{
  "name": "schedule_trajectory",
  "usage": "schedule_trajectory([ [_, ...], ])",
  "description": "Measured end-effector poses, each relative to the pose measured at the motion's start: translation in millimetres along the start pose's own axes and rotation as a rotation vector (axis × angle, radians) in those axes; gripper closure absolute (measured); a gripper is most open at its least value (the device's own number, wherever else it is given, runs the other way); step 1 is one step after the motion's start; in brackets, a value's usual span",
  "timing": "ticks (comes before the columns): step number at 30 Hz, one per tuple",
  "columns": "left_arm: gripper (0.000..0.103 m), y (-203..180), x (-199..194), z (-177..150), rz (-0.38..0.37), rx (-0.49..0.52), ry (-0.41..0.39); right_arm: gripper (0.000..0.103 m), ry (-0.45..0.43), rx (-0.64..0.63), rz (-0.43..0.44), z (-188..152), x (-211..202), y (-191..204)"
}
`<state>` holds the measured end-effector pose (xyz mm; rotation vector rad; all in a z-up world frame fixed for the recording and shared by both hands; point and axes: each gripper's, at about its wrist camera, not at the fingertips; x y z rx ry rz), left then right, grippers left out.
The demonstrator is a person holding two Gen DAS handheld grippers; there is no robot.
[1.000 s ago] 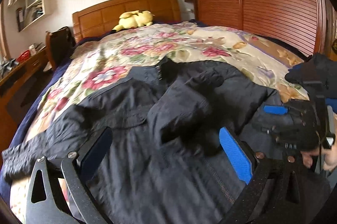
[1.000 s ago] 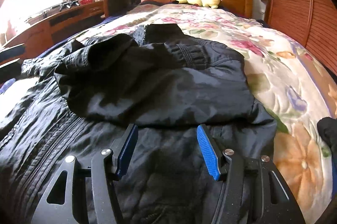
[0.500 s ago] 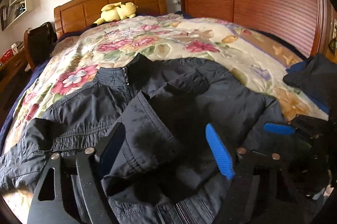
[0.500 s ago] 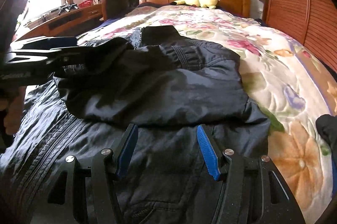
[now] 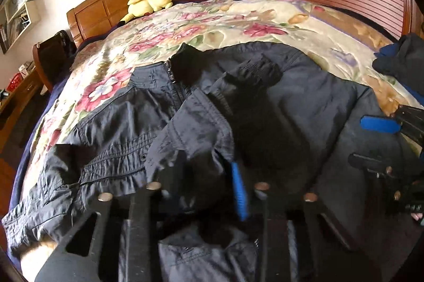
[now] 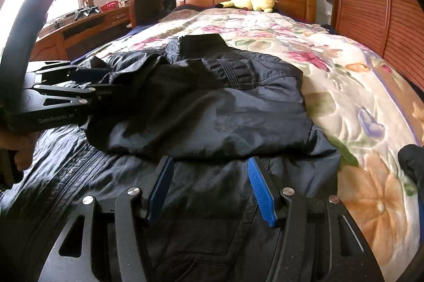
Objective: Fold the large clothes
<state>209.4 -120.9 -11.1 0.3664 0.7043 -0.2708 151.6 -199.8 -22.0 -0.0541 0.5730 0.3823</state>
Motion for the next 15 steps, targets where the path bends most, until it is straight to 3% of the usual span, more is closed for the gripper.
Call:
schedule_trajectory([
  [9, 0.086, 62, -46, -13, 0.033, -0.154, -0.109, 0.043, 0.001, -0.004, -0.001, 1, 2, 2],
  [15, 0.088, 79, -51, -48, 0.049, -0.165, -0.048, 0.043, 0.001, -0.003, -0.002, 1, 2, 2],
])
Point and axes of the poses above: each gripper's, at about its wrist camera, not at the fingertips, and x roughly the way its jaws point, y to its left, z to its top, and after that the axes turned 4 degrees about z, right-handed
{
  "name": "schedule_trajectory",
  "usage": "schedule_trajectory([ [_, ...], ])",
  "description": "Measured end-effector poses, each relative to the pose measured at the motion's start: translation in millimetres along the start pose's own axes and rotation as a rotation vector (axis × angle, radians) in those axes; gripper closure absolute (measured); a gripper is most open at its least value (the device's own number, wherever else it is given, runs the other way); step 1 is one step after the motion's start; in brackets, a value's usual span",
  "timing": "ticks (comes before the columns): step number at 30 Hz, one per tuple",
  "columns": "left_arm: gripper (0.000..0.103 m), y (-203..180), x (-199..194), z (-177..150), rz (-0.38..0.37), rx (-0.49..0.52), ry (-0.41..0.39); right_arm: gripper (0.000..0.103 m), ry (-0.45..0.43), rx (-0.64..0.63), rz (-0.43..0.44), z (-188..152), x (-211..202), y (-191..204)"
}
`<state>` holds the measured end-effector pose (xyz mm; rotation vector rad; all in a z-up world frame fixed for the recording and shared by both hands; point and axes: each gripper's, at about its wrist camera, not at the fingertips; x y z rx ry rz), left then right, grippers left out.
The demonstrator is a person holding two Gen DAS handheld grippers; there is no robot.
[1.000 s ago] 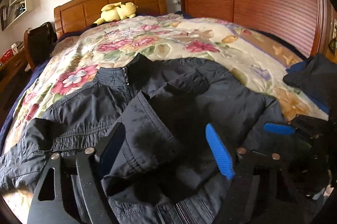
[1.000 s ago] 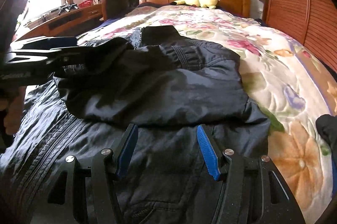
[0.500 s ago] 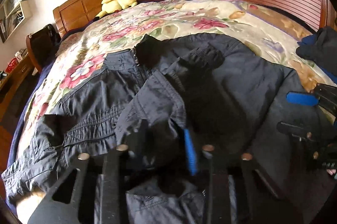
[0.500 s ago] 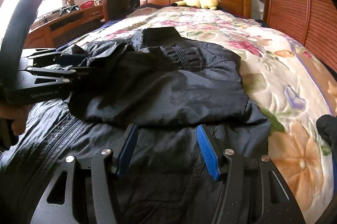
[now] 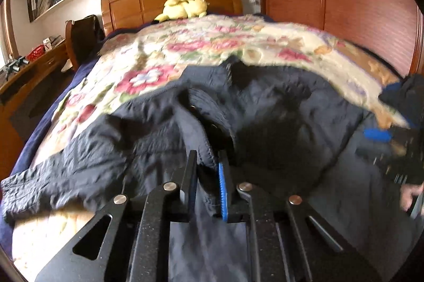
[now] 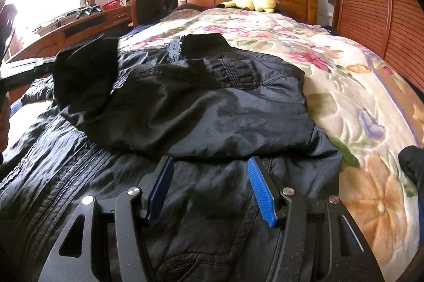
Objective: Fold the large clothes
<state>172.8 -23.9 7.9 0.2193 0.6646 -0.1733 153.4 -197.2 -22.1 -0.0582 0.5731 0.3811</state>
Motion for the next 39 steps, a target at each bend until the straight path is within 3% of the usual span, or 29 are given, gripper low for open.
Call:
schedule_trajectory([
  [6, 0.087, 10, -4, -25, 0.012, -0.009, 0.057, 0.043, -0.001, -0.003, 0.000, -1, 0, -1],
  [12, 0.073, 19, -3, -35, 0.017, -0.009, 0.108, 0.043, 0.002, -0.011, -0.002, -2, 1, 0],
  [15, 0.073, 29, -9, -34, -0.012, -0.057, 0.095, 0.043, 0.003, -0.013, -0.003, -2, 1, 0],
  [18, 0.065, 37, -17, -31, -0.007, -0.086, 0.061, 0.043, 0.002, -0.013, -0.003, -2, 1, 0],
  [24, 0.061, 52, -18, -22, 0.005, -0.099, 0.029, 0.043, 0.004, -0.020, -0.004, -2, 1, 2],
  [30, 0.057, 56, 18, -20, 0.004, -0.061, 0.120, 0.043, 0.006, -0.024, -0.005, -2, 2, 2],
  [33, 0.044, 58, 45, -29, 0.014, -0.052, 0.212, 0.043, 0.007, -0.024, -0.004, -2, 2, 2],
  [35, 0.043, 58, 54, -36, 0.003, -0.057, 0.250, 0.043, 0.006, -0.025, -0.004, -2, 2, 2],
  [39, 0.043, 60, 51, -46, -0.010, -0.073, 0.242, 0.043, 0.008, -0.031, -0.002, -2, 3, 3],
])
Point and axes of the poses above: each gripper's, at about its wrist camera, not at the fingertips, and x roughly the way its jaws point, y to its left, z to its top, and after that the axes turned 4 degrees about z, right-handed
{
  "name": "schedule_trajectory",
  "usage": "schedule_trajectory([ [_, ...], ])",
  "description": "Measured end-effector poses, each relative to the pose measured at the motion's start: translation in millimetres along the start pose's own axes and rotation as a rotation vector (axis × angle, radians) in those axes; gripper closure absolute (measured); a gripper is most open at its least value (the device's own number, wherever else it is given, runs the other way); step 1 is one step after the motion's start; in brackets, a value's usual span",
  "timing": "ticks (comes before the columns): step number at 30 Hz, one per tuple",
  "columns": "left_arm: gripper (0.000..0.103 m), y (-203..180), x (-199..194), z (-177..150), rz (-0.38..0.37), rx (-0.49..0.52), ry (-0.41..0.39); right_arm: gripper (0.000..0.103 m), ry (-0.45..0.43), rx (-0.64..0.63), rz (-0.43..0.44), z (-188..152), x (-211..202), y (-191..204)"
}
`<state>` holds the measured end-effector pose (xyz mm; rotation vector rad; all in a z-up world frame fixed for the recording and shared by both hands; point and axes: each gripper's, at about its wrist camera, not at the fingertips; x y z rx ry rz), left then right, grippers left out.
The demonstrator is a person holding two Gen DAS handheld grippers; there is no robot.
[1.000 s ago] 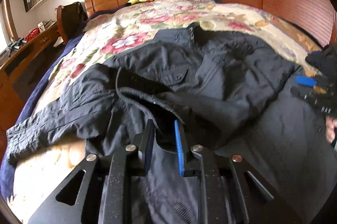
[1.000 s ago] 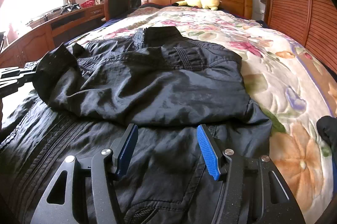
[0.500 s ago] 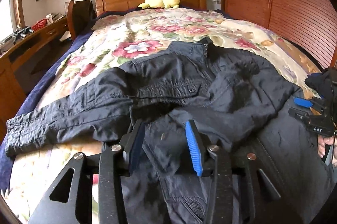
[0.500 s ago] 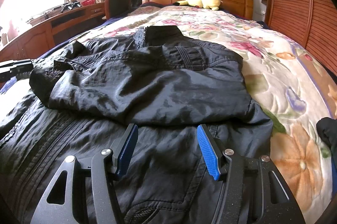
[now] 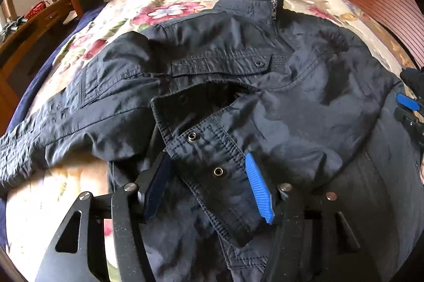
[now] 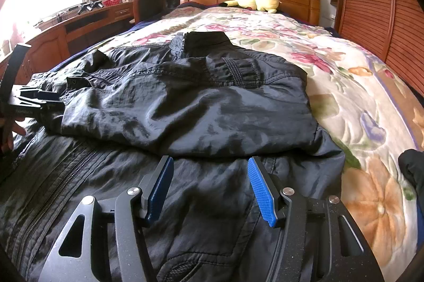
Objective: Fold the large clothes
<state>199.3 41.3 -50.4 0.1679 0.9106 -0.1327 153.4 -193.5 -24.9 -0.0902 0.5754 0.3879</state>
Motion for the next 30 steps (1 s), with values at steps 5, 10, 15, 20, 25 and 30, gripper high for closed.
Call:
schedule_trajectory([
  [5, 0.046, -3, 2, -5, -0.018, -0.001, 0.014, 0.043, 0.002, -0.007, -0.001, 0, 1, 1],
  [10, 0.081, -12, 2, -8, -0.074, 0.047, 0.021, 0.043, 0.000, -0.004, -0.001, 0, 1, 1],
  [15, 0.094, -11, -23, -6, -0.012, 0.075, -0.074, 0.043, -0.011, -0.003, 0.000, 0, -1, 0],
  [20, 0.094, 16, -48, 11, 0.016, -0.005, -0.148, 0.036, -0.042, 0.000, 0.010, 1, -8, 0],
  [25, 0.080, 21, -42, 8, 0.008, 0.020, -0.107, 0.020, -0.056, -0.023, 0.004, 0, -8, 5],
  [30, 0.061, 36, -45, -1, 0.006, -0.013, -0.122, 0.017, -0.048, -0.026, 0.004, -1, -6, 4],
])
Point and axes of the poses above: each gripper's, at about its wrist camera, not at the fingertips, and x roughly the way its jaws point, y to its left, z to its top, and after that the axes turned 4 degrees about z, right-handed
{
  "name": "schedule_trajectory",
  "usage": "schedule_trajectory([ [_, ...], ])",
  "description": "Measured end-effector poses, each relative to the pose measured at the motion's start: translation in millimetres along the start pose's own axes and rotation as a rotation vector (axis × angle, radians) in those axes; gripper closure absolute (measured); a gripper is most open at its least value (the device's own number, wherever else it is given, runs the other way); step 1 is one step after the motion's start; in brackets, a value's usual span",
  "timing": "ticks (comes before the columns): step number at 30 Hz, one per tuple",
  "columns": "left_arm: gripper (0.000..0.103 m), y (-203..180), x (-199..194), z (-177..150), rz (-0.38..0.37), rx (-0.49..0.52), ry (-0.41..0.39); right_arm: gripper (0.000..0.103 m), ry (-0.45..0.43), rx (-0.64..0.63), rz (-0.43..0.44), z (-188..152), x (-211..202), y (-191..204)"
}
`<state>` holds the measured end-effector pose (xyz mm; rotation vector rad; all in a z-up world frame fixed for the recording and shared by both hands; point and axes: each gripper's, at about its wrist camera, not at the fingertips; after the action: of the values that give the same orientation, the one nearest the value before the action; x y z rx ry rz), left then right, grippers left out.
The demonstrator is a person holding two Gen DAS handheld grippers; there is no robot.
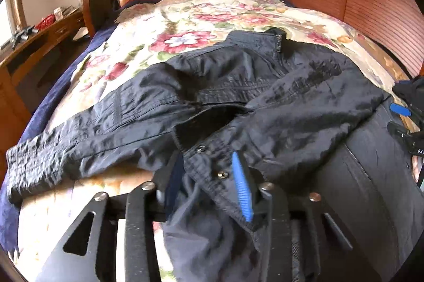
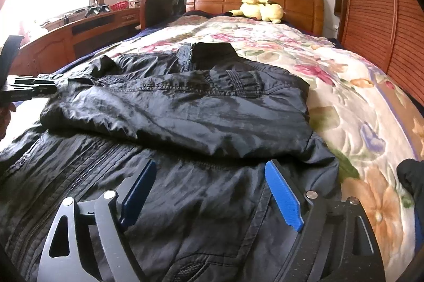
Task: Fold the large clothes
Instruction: 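Move the left gripper to the other sleeve cuff and close on it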
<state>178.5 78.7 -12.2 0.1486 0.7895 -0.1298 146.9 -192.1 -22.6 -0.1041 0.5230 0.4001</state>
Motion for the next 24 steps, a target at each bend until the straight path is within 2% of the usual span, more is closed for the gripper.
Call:
schedule_trajectory([
  [4, 0.052, 28, -3, -2, 0.054, -0.052, -0.012, 0.017, 0.000, 0.001, 0.002, 1, 0, 0],
  [7, 0.031, 52, -3, -4, 0.066, -0.085, -0.012, 0.017, 0.003, -0.003, 0.002, 1, 1, 1],
  [9, 0.028, 64, 1, -7, 0.096, -0.083, 0.005, 0.017, 0.003, -0.005, 0.001, 1, 1, 1],
  [18, 0.026, 131, 3, -30, 0.218, -0.137, 0.027, 0.017, 0.009, -0.012, -0.003, 0, 3, 3],
  [24, 0.026, 187, -5, -45, 0.275, -0.204, 0.025, 0.017, -0.002, -0.087, -0.001, 2, -3, 19],
])
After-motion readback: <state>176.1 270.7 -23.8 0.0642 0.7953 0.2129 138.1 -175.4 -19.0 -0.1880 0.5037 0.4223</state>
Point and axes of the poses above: each gripper's, at about its wrist camera, not at the fingertips, and x roughly the way its jaws point, y to its left, z to its top, and after that the axes turned 4 degrees about z, right-handed
